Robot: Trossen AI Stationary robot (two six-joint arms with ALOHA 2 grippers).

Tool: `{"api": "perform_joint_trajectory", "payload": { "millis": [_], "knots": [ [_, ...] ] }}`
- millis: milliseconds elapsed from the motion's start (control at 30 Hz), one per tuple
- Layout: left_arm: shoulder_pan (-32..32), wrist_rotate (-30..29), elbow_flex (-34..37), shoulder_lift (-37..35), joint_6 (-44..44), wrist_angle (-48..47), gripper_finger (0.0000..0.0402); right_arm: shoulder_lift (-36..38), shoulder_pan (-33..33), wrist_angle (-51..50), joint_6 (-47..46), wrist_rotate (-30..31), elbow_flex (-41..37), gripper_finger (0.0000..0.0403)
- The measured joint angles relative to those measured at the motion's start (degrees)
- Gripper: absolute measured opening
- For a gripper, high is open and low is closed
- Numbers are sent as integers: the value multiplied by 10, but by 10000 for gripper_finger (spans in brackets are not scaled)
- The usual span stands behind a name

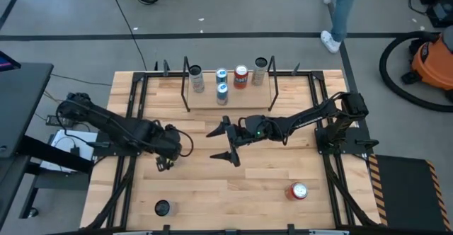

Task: Place canned beverage on shelf
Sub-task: Put the white yellow soda can on the shelf aligned with the other white yellow soda can

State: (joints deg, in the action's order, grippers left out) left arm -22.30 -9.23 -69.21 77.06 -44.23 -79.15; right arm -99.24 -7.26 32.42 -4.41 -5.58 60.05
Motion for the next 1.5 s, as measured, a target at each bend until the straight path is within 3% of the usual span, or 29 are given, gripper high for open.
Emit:
{"api": "perform_joint_trajectory", "payload": {
  "millis": [333,467,700,1233,1500],
  "knots": [
    [19,11,13,-53,25,34,300,0,-1,-1,15,0,0,389],
    [23,43,13,-64,57,38,300,0,-1,-1,16,0,0,389],
    [23,46,12,-43,90,60,300,0,-1,-2,16,0,0,389],
    [23,65,13,-12,75,71,300,0,-1,-4,16,0,0,389],
    [23,96,108,-12,56,101,300,0,-1,-4,16,0,0,389]
  ]
}}
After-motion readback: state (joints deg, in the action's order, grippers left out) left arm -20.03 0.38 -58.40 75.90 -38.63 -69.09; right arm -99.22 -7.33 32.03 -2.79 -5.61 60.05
